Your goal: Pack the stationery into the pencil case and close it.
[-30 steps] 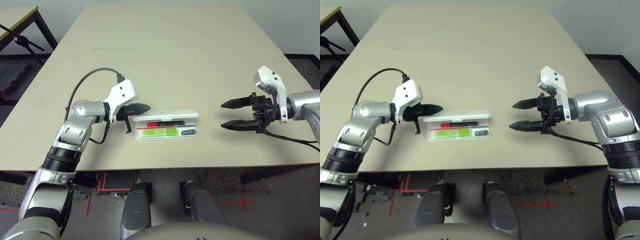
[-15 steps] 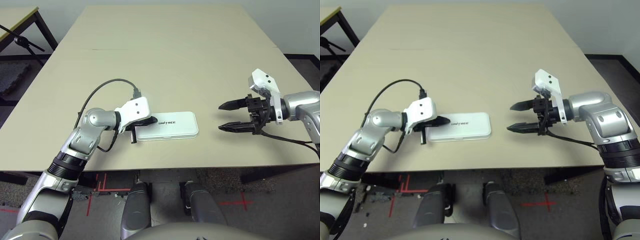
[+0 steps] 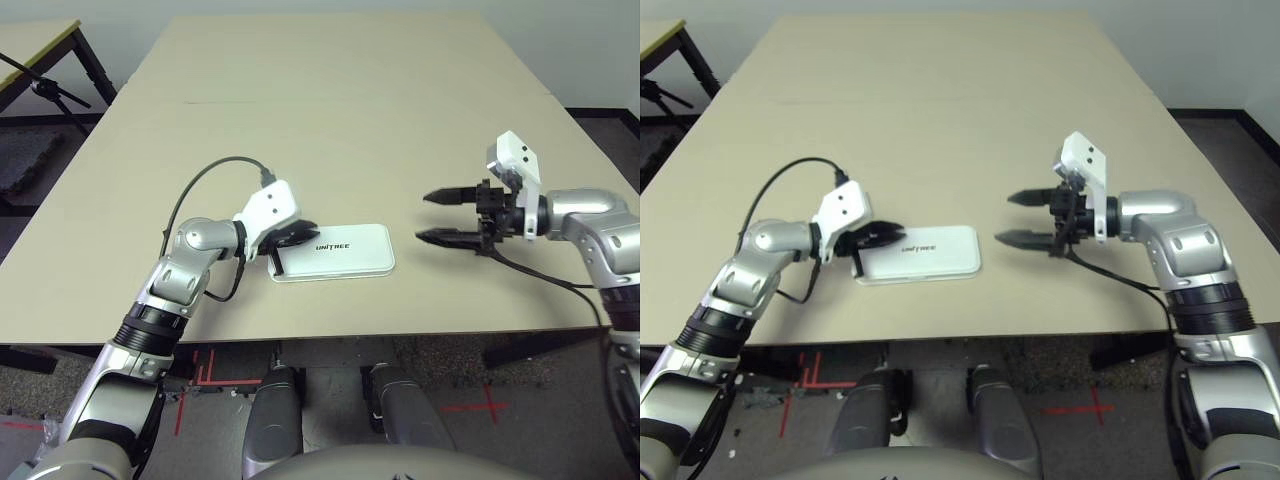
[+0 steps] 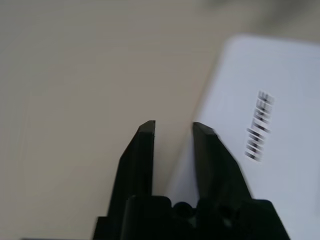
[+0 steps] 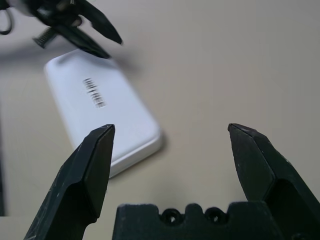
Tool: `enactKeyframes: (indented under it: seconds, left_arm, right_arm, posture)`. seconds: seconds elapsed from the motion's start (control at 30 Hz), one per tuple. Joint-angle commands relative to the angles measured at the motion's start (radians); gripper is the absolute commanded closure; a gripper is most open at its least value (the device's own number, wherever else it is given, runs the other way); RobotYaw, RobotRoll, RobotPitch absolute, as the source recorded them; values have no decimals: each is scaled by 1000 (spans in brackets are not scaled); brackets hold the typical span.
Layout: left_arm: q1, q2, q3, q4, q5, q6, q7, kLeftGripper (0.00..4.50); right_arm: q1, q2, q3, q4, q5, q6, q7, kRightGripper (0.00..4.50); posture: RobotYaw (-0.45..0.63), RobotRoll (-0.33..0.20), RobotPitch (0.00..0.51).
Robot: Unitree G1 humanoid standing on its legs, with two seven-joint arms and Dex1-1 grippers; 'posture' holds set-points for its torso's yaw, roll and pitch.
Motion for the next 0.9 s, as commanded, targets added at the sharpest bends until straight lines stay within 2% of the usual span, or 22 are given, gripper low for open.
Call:
enactKeyframes:
  seconds: [0.03, 0.17, 0.3, 0.47, 0.63, 0.9]
  left_arm:
    - [-30, -30, 127, 74, -68, -13, 97, 1644]
    - [-81, -50, 258, 178, -87, -65, 252, 68]
    - [-113, -48, 376, 318, -100, -126, 401, 29]
    - [-139, -56, 476, 514, -99, -309, 563, 29]
    - [-139, -52, 506, 613, -97, -407, 642, 29]
    - [-135, -43, 494, 659, -92, -462, 664, 29]
  right_arm:
    - [-22, 67, -87, 96, -11, -87, -158, 0]
    - [-80, 146, -175, 251, -44, -205, -379, 0]
    - [-146, 171, -257, 482, -96, -376, -630, 0]
    - [-187, 157, -325, 732, -126, -534, -841, 0]
    - [-197, 142, -338, 843, -127, -610, -870, 0]
    - [-215, 136, -334, 889, -125, -661, -875, 0]
  posture:
    - [-42, 0, 138]
    - [-34, 0, 139]
    - [-22, 0, 134]
    - [-22, 0, 134]
    - [-11, 0, 132]
    - [-11, 0, 138]
